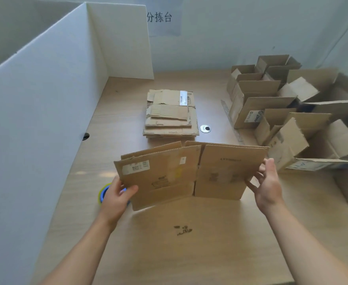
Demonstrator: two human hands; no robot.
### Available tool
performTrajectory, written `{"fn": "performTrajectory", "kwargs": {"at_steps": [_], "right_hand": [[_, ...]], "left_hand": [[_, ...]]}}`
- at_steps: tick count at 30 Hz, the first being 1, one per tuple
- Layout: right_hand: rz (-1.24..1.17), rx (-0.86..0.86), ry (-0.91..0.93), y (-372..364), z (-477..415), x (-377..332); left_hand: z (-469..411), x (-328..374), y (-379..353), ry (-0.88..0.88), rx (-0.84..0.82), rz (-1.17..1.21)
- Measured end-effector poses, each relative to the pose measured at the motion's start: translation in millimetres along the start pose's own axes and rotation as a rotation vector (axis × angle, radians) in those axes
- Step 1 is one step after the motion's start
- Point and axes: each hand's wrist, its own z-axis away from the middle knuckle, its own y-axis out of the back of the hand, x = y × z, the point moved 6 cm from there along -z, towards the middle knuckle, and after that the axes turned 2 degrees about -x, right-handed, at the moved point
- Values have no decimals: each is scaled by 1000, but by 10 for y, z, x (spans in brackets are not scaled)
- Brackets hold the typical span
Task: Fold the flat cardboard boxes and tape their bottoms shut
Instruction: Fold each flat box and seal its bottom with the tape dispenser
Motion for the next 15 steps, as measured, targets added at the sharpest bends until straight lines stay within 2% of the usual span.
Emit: {"fn": "performTrajectory", "kwargs": {"at_steps": [6,12,15], "right_hand": [[48,23,53,-14,101,-143],[69,17,38,-219,7,-215],[119,-56,44,-312,-27,-284]], "left_hand": [[22,259,158,-115,72,90],[-19,387,-11,-105,-24,30],[-54,458,-61,-105,-61,-10]]}}
